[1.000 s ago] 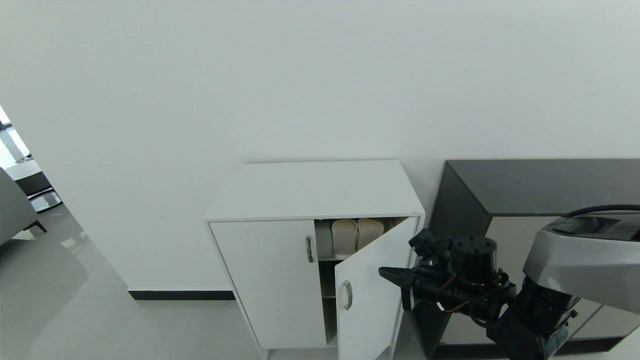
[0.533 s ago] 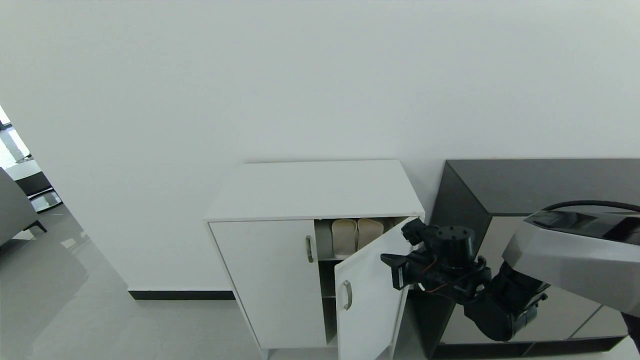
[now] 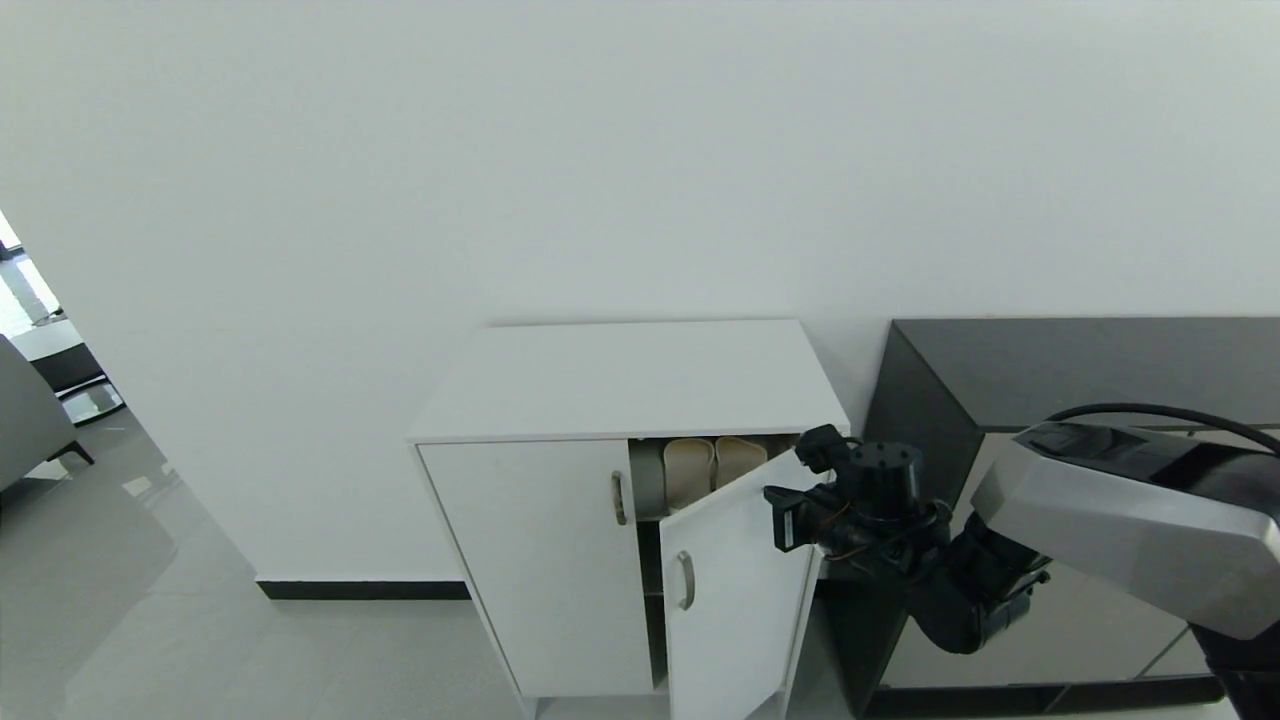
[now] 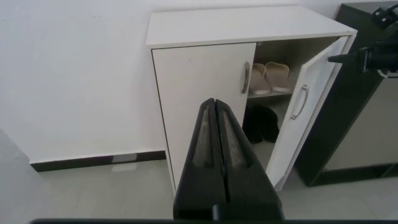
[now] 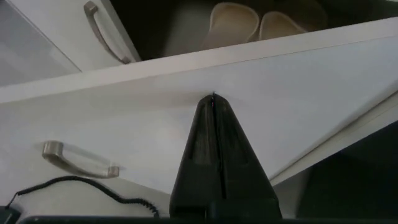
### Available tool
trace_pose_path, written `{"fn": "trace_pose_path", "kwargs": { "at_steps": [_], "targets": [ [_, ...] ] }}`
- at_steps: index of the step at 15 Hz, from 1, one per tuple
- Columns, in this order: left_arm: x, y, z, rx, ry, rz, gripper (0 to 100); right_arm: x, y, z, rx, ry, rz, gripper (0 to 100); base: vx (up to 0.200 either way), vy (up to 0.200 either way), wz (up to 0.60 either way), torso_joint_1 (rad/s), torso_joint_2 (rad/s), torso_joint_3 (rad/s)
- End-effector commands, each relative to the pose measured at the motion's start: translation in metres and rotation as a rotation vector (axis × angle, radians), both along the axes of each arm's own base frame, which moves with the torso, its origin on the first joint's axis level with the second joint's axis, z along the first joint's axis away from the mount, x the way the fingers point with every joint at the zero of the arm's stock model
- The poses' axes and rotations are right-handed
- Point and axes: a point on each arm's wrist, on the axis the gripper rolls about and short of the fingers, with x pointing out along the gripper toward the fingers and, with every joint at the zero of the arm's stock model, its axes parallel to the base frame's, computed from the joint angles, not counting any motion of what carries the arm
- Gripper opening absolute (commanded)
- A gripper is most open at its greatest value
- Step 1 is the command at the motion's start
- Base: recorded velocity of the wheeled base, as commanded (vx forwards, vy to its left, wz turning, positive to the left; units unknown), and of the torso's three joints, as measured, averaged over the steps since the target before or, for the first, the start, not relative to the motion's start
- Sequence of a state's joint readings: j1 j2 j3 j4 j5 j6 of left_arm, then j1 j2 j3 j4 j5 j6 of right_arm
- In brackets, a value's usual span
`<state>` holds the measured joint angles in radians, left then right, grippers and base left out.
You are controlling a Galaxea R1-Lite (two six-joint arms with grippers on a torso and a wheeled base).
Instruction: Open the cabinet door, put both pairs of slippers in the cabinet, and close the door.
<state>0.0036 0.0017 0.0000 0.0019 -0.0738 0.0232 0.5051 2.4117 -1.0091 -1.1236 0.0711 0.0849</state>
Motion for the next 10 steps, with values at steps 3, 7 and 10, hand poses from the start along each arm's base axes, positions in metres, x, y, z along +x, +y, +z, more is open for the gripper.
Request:
{"fn": "trace_pose_path", "kwargs": {
  "at_steps": [3,7,10],
  "targets": [
    [0.0,0.0,0.0,0.0,-0.001,0.0,0,0.012,0.005,-0.012,-0.009,-0.011,-0.05,0,0.0,0.0,0.0,0.0,0.0,0.0],
    [0.0,0.0,0.0,0.0,-0.001,0.0,0,0.021,0.007,-0.01,0.024,-0.021,-0.088,0,0.0,0.0,0.0,0.0,0.0,0.0],
    [0.0,0.0,0.0,0.0,0.001,0.0,0,0.031,0.007,-0.01,0.035,-0.031,-0.149,0,0.0,0.0,0.0,0.0,0.0,0.0]
  ]
}}
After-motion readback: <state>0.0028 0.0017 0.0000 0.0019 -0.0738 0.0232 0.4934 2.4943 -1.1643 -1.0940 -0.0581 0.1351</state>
